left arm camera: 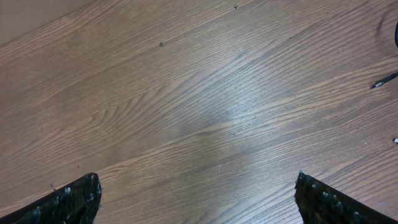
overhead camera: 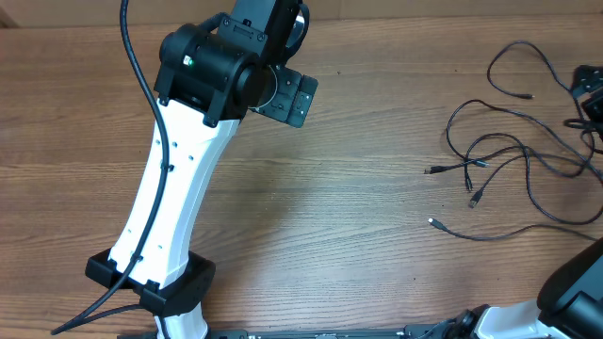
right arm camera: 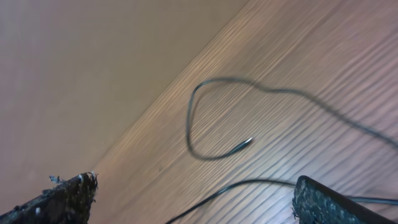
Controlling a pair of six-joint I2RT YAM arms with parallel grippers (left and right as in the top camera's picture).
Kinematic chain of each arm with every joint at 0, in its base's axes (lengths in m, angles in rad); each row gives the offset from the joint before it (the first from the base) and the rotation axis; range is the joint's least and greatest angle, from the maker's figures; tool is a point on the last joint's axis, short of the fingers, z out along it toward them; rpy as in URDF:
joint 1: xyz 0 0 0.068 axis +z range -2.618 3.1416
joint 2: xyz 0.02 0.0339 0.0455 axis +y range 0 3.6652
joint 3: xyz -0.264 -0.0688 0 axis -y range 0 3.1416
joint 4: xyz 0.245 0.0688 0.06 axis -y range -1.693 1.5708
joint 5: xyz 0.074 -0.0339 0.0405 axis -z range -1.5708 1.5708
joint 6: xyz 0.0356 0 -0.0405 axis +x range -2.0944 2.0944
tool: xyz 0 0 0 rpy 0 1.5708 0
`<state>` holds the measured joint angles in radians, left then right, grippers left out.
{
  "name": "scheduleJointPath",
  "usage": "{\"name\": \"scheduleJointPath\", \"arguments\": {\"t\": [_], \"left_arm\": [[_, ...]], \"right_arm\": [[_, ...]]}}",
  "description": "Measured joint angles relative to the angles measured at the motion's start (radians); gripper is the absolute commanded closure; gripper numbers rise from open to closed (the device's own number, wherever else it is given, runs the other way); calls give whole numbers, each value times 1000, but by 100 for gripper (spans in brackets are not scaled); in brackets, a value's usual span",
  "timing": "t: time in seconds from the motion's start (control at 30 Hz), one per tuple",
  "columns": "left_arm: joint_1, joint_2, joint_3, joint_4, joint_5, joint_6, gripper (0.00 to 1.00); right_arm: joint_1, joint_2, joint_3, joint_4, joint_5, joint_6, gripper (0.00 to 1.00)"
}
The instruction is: Untangle cables
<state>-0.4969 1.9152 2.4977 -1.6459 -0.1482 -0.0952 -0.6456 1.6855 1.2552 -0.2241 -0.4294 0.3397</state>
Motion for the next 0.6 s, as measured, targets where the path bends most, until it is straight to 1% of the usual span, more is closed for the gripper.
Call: {"name": "scheduleJointPath", "arguments": {"t": [0.03,0.17,0.23,0.3,0.47,0.57,0.6], "left_arm": [[0,0,0,0,0,0,1],[0,0,0,0,0,0,0],[0,0,0,0,0,0,0],[0,0,0,0,0,0,0],[0,0,0,0,0,0,1],[0,0,0,0,0,0,0],[0,0,0,0,0,0,0]], "right_arm": [[6,0,0,-5,-9,-8,0],[120,0,0,-63,-42,-149,0],[231,0,0,-82,-54,-233,0],[354,0,0,-105,-61,-287,0],[567,0,0,-156,-53,-325,0],[668,0,0,-162,-22,-335,0],[681,0,0,-165,-15,-336,0]]}}
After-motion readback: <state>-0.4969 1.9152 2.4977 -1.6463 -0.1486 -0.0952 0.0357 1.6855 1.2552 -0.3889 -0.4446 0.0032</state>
